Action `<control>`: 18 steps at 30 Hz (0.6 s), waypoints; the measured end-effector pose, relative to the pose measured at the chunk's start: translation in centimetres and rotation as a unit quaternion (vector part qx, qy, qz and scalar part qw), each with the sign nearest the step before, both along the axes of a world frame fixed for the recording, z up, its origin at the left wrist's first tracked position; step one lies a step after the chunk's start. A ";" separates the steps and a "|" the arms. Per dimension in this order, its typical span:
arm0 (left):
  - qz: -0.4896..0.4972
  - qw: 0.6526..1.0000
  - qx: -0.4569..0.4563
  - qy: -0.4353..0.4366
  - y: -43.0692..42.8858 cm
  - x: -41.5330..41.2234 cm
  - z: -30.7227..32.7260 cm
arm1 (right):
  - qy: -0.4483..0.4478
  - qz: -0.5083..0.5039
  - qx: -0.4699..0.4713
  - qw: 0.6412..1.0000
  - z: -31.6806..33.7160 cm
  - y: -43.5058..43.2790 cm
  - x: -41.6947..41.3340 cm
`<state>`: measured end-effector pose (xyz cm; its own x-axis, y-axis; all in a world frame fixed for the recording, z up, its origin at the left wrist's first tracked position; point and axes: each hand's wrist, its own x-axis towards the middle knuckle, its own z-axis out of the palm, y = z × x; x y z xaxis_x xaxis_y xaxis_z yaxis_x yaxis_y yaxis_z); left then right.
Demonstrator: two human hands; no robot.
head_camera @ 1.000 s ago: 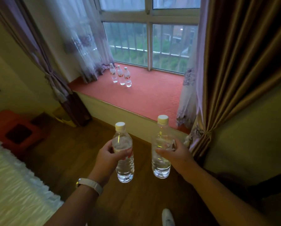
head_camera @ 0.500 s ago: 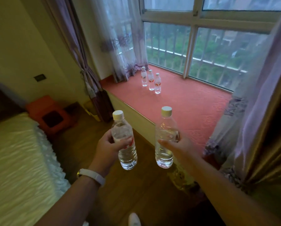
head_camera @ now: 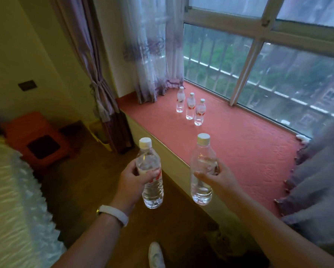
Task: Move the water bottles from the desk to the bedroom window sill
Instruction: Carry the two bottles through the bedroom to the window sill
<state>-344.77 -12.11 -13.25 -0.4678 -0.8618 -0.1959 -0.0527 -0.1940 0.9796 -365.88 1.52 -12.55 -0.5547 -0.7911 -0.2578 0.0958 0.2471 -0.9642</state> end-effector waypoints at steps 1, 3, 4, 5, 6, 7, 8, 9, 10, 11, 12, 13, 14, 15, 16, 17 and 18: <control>-0.007 1.000 -0.001 0.004 -1.9 -0.2 0.1 | 0.010 -0.004 -0.001 1.000 0.3 -1.7 -0.2; -0.013 1.000 -0.006 0.010 -5.4 -0.6 0.6 | 0.022 -0.002 -0.004 1.000 0.7 -4.8 -1.0; -0.012 1.000 -0.007 0.011 -6.9 -0.8 0.7 | 0.023 0.006 -0.004 1.000 0.9 -6.1 -1.4; -0.008 1.000 -0.009 0.011 -8.3 -1.0 0.9 | 0.024 0.013 -0.006 1.000 1.2 -7.3 -1.6; -0.004 1.000 -0.012 0.012 -9.6 -1.1 1.1 | 0.029 0.012 -0.010 0.999 1.5 -8.5 -1.9; -0.001 1.000 -0.015 0.013 -10.8 -1.1 1.3 | 0.036 0.007 -0.013 0.999 1.9 -9.6 -2.1; 0.003 1.000 -0.018 0.014 -11.9 -1.2 1.4 | 0.042 0.000 -0.017 0.999 2.0 -10.7 -2.3; 0.007 1.000 -0.020 0.017 -12.9 -1.3 1.5 | 0.045 -0.003 -0.021 0.999 2.1 -11.8 -2.6; 0.011 1.000 -0.021 0.019 -13.9 -1.4 1.6 | 0.046 -0.004 -0.025 0.999 2.0 -12.8 -2.8; 0.014 1.000 -0.020 0.019 -14.7 -1.6 1.6 | 0.045 -0.005 -0.030 0.999 1.8 -13.6 -3.0; 0.016 1.000 -0.022 0.016 -15.5 -1.8 1.7 | 0.043 -0.008 -0.031 0.999 1.4 -14.4 -3.3; 0.017 0.999 -0.024 0.013 -16.2 -2.2 1.7 | 0.039 -0.014 -0.029 0.999 1.1 -15.2 -3.6; 0.017 0.999 -0.026 0.008 -17.0 -2.5 1.6 | 0.036 -0.019 -0.026 0.999 0.7 -16.0 -3.9; 0.017 1.000 -0.026 0.004 -17.7 -2.9 1.5 | 0.035 -0.022 -0.022 0.999 0.2 -16.8 -4.2; 0.016 1.000 -0.024 0.000 -18.5 -3.3 1.2 | 0.034 -0.024 -0.016 0.999 -0.3 -17.5 -4.6; 0.014 1.000 -0.021 -0.004 -19.3 -3.7 1.0 | 0.033 -0.024 -0.009 0.999 -0.9 -18.3 -4.9; 0.011 1.000 -0.019 -0.009 -20.1 -4.3 0.8 | 0.030 -0.026 0.001 0.999 -1.5 -19.1 -5.4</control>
<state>-349.03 -32.22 -12.50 -0.4446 -0.8791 -0.1717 -0.0670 -0.1585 0.9851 -371.27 -17.62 -14.04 -0.6102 -0.7601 -0.2232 0.0498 0.2444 -0.9684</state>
